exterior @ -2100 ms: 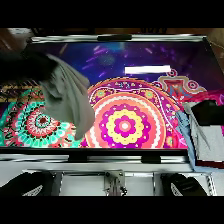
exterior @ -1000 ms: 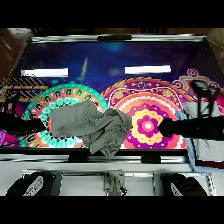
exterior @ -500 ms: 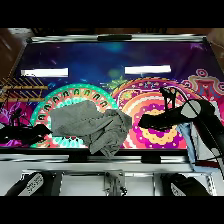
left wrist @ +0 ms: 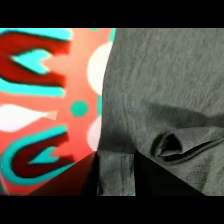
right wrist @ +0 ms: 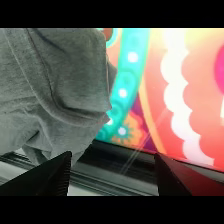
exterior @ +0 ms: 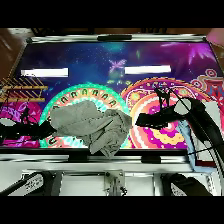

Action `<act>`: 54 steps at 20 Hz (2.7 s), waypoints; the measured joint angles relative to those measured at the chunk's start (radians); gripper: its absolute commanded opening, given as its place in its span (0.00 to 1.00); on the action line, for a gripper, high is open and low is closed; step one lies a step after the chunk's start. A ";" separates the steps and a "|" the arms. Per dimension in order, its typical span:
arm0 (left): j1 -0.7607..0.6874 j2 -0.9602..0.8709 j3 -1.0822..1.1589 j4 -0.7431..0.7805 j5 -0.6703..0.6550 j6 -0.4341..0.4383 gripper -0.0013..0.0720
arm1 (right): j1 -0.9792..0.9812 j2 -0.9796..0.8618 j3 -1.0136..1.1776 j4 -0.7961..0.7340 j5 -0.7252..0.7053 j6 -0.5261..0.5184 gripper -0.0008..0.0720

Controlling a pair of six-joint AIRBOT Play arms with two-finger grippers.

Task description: Fold the shirts.

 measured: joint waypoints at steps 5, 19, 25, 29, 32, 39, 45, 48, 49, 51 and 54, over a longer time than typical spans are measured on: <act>-0.015 -0.009 -0.001 -0.019 0.026 0.001 0.06 | 0.023 -0.078 -0.002 0.093 -0.060 -0.069 0.88; -0.018 0.005 0.015 -0.026 0.023 0.098 0.06 | 0.208 -0.258 0.002 0.172 -0.309 -0.044 0.10; -0.019 0.128 0.180 -0.038 -0.024 0.097 0.06 | 0.210 -0.104 0.135 0.005 -0.252 -0.033 0.10; -0.016 0.298 0.391 -0.044 -0.050 0.063 0.06 | 0.212 0.098 0.318 -0.175 -0.227 -0.026 0.10; 0.009 0.415 0.603 -0.045 -0.039 0.006 0.06 | 0.212 0.250 0.471 -0.296 -0.246 0.005 0.10; 0.124 0.548 0.979 -0.043 -0.077 -0.079 0.06 | 0.212 0.505 0.668 -0.500 -0.354 0.088 0.10; 0.148 0.572 0.938 0.000 -0.297 -0.095 0.06 | 0.212 0.542 0.693 -0.589 -0.299 0.109 0.10; 0.150 0.582 0.867 0.002 -0.335 -0.098 0.06 | 0.212 0.507 0.695 -0.603 -0.221 0.110 0.10; 0.151 0.582 0.849 0.001 -0.341 -0.098 0.06 | 0.212 0.490 0.696 -0.607 -0.198 0.109 0.10; 0.151 0.583 0.821 0.002 -0.350 -0.098 0.06 | 0.212 0.451 0.696 -0.610 -0.154 0.108 0.10; 0.151 0.586 0.801 0.000 -0.355 -0.096 0.06 | 0.212 0.398 0.697 -0.610 -0.121 0.105 0.10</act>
